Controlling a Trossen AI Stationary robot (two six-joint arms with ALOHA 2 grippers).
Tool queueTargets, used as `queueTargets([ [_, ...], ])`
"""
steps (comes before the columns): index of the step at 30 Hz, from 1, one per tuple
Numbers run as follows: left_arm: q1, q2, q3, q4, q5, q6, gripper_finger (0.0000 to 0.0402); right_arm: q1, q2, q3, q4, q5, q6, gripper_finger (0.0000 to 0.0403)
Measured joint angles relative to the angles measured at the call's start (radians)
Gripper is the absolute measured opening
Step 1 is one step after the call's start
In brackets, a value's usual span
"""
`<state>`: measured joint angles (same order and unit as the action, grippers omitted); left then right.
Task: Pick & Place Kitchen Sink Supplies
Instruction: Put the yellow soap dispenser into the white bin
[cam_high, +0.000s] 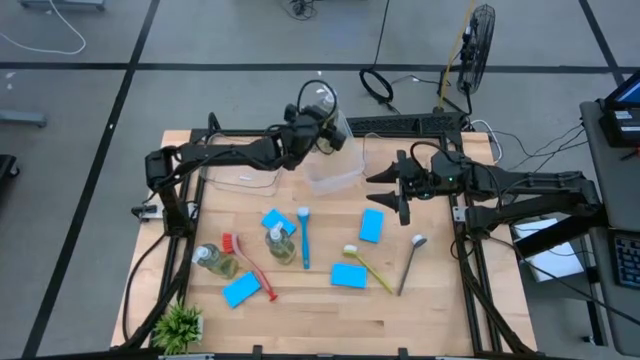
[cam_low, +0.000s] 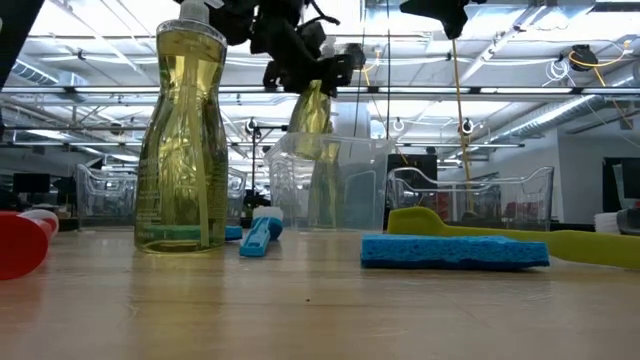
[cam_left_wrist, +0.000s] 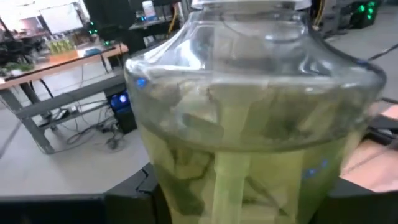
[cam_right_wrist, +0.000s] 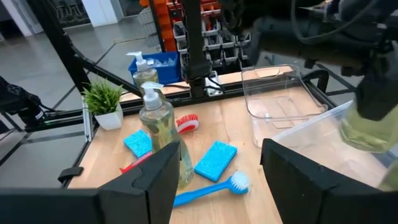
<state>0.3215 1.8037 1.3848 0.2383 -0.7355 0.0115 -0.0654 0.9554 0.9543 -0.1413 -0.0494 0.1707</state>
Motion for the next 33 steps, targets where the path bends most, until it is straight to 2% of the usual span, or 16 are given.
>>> queueTargets([
  [3, 0.021, 0.002, 0.0, -0.063, -0.01, -0.053, 0.0203, 0.0, 0.0, 0.0, 0.0, 0.0, 0.0, 0.021],
  [9, 0.05, 0.014, 0.0, -0.088, -0.024, -0.129, 0.0195, 0.0, 0.0, 0.0, 0.001, 0.001, 0.0, 0.021],
  [17, 0.064, 0.013, 0.0, -0.092, -0.035, -0.153, 0.0219, 0.0, 0.0, 0.0, 0.001, 0.001, 0.024, 0.021],
  [25, 0.067, 0.023, 0.0, -0.08, -0.036, -0.147, 0.0204, 0.0, 0.0, 0.0, 0.001, 0.001, 0.026, 0.021],
  [33, 0.067, 0.065, 0.0, -0.063, -0.068, -0.156, 0.0239, 0.0, 0.0, 0.0, 0.001, 0.001, 0.027, 0.021],
])
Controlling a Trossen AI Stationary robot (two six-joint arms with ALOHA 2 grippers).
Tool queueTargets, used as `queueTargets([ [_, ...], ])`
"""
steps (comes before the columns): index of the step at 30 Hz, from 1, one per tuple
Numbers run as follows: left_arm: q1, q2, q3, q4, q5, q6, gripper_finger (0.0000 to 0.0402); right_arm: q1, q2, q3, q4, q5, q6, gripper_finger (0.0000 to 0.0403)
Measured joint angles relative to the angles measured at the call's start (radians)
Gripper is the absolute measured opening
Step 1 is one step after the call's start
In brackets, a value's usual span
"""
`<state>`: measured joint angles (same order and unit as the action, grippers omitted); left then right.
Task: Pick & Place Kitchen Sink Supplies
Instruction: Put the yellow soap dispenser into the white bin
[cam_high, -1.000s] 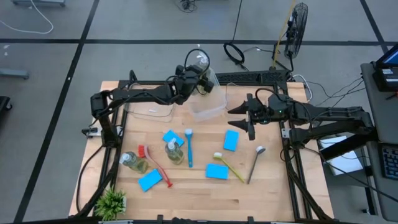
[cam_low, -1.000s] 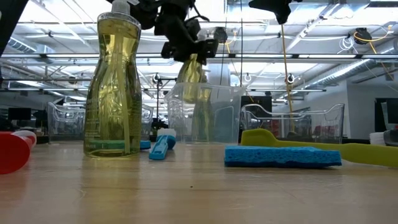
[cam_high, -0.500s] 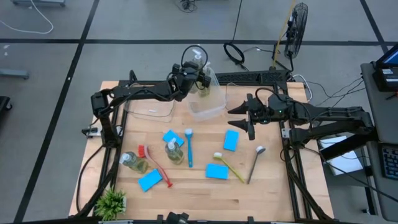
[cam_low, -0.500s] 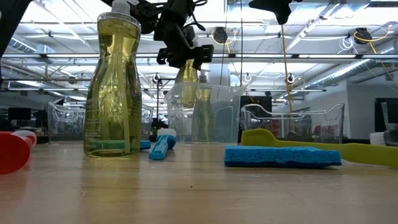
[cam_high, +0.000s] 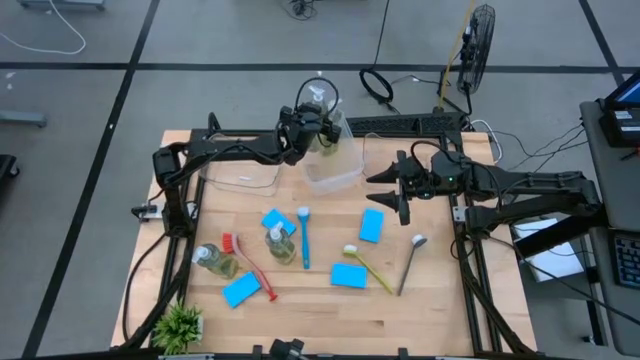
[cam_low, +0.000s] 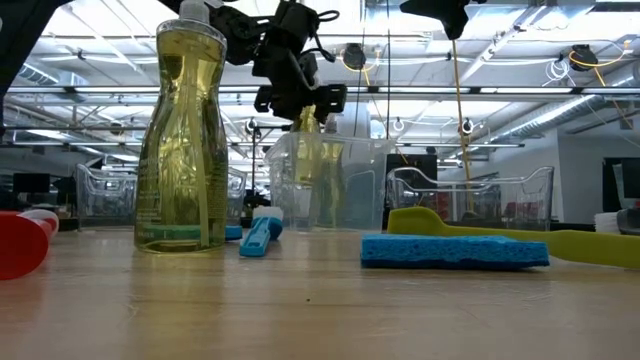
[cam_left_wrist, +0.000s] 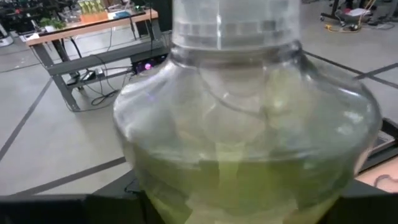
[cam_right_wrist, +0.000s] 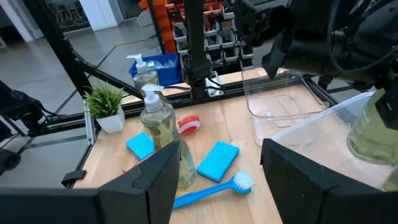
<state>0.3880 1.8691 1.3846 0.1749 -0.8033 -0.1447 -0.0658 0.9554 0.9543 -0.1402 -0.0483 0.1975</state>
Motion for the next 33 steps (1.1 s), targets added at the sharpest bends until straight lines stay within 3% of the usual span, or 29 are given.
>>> queueTargets([
  [33, 0.003, 0.007, 0.001, -0.119, -0.01, -0.022, 0.0254, 0.0, 0.0, 0.0, 0.0, 0.0, 0.0, 0.021],
])
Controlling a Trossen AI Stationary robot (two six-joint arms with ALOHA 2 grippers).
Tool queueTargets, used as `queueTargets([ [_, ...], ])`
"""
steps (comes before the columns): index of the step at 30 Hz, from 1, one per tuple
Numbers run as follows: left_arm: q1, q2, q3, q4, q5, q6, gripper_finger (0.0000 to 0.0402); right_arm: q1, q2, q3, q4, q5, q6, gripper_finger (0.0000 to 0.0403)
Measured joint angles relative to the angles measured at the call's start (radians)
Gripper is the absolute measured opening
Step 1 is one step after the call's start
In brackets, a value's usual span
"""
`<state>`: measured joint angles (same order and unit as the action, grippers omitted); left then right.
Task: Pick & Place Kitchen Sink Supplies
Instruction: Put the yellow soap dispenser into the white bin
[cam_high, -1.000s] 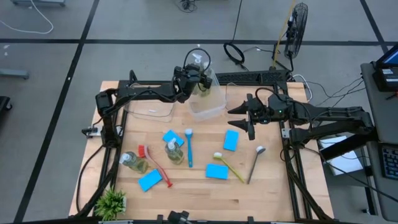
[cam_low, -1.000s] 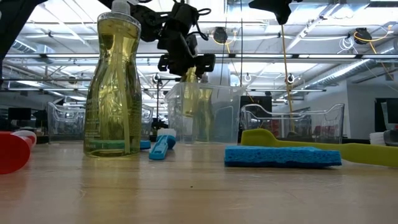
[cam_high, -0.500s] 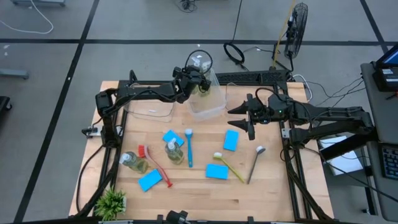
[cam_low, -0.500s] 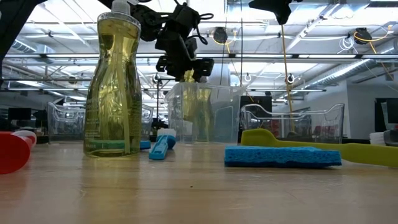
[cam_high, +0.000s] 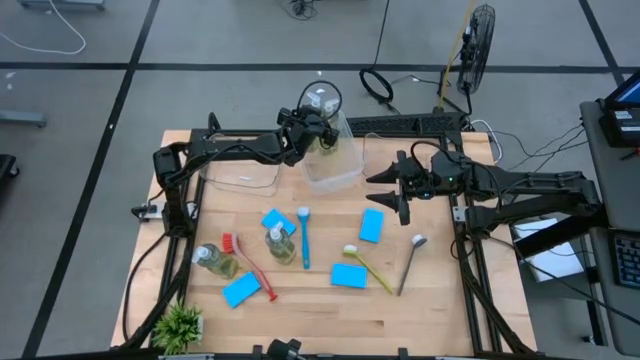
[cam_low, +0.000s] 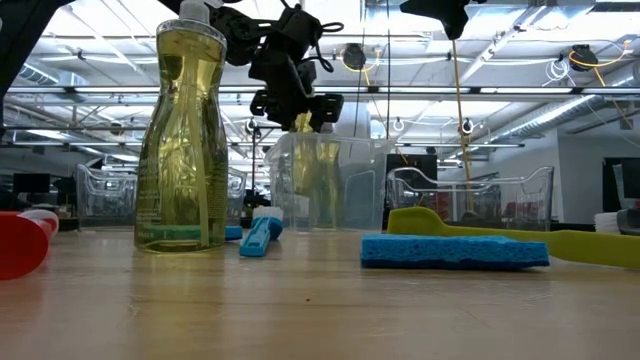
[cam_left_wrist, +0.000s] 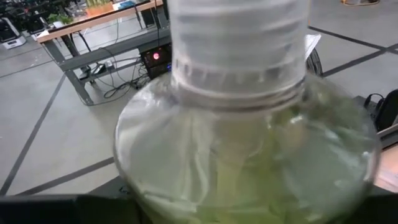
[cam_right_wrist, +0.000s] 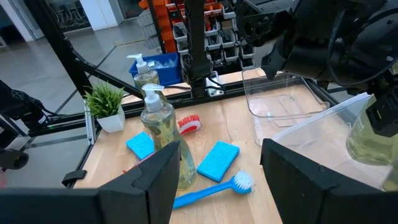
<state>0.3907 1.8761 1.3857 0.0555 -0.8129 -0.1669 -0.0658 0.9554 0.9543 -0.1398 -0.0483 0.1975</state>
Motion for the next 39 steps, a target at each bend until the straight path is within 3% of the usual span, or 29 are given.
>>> queueTargets([
  [14, -0.007, -0.002, 0.0, 0.0, 0.001, 0.018, 0.0334, 0.0, 0.0, 0.0, 0.0, 0.0, 0.0, 0.021],
  [27, -0.012, -0.064, -0.002, 0.108, -0.053, 0.25, 0.033, 0.0, 0.0, 0.0, 0.0, -0.002, 0.0, 0.021],
  [34, -0.063, -0.172, -0.001, 0.055, -0.046, 0.227, 0.0325, 0.0, 0.0, 0.0, 0.0, -0.004, 0.0, 0.021],
  [39, -0.15, -0.232, 0.0, -0.081, 0.043, 0.136, 0.0309, 0.0, 0.0, 0.0, 0.0, -0.004, 0.0, 0.021],
])
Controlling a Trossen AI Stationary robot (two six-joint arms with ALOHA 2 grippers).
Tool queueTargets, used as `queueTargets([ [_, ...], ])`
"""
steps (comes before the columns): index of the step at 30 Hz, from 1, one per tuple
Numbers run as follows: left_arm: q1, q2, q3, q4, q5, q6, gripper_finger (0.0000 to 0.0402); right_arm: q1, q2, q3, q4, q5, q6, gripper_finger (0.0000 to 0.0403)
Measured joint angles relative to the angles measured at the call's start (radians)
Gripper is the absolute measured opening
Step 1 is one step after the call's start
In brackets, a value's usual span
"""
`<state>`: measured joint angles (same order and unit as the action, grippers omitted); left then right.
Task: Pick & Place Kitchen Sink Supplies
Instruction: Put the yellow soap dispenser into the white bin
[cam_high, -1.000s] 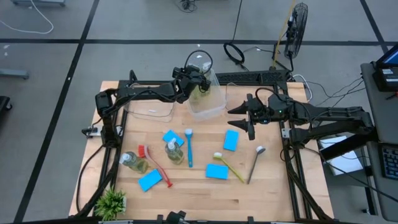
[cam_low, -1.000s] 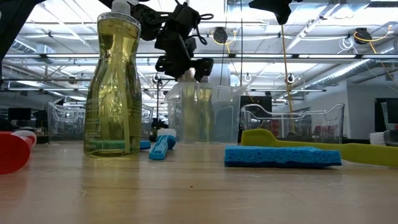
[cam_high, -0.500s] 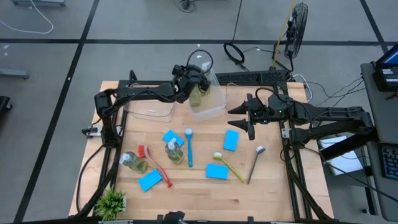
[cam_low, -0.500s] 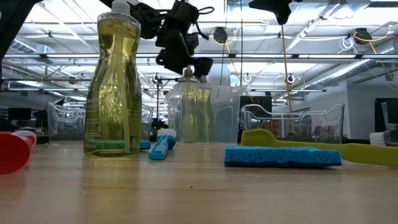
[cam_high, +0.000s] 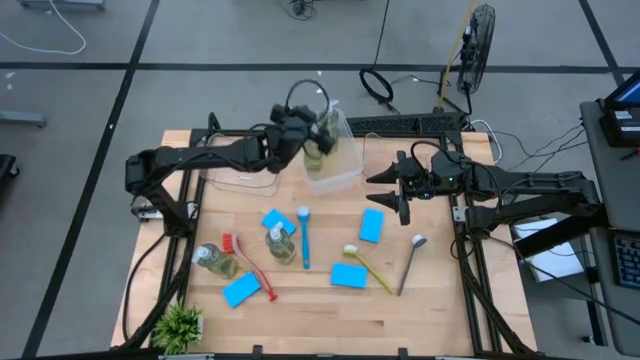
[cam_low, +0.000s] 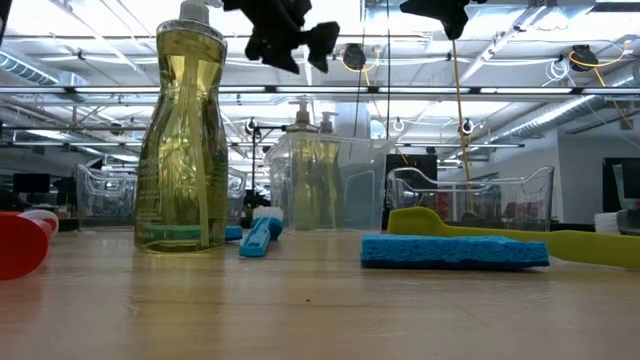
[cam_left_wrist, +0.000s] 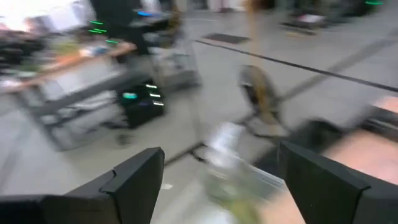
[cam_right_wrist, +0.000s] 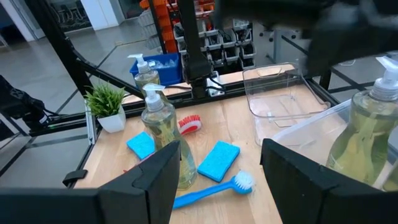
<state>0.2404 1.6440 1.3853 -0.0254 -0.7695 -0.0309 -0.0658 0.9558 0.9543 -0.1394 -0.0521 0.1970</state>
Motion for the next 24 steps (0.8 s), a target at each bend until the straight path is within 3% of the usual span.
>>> queueTargets([
  [5, -0.077, -0.005, 0.0, -0.063, 0.133, -0.024, 0.0285, 0.0, 0.0, 0.0, 0.0, 0.002, -0.003, 0.021],
  [8, -0.093, 0.024, 0.0, -0.107, 0.142, -0.025, 0.0266, 0.0, 0.0, 0.0, 0.0, 0.002, -0.002, 0.021],
  [15, -0.048, 0.099, -0.001, -0.143, 0.243, -0.084, 0.0224, 0.0, 0.0, 0.0, 0.001, 0.003, 0.0, 0.021],
  [24, 0.018, 0.162, -0.001, -0.193, 0.281, -0.132, 0.0203, 0.002, 0.0, 0.0, 0.007, 0.002, 0.004, 0.021],
])
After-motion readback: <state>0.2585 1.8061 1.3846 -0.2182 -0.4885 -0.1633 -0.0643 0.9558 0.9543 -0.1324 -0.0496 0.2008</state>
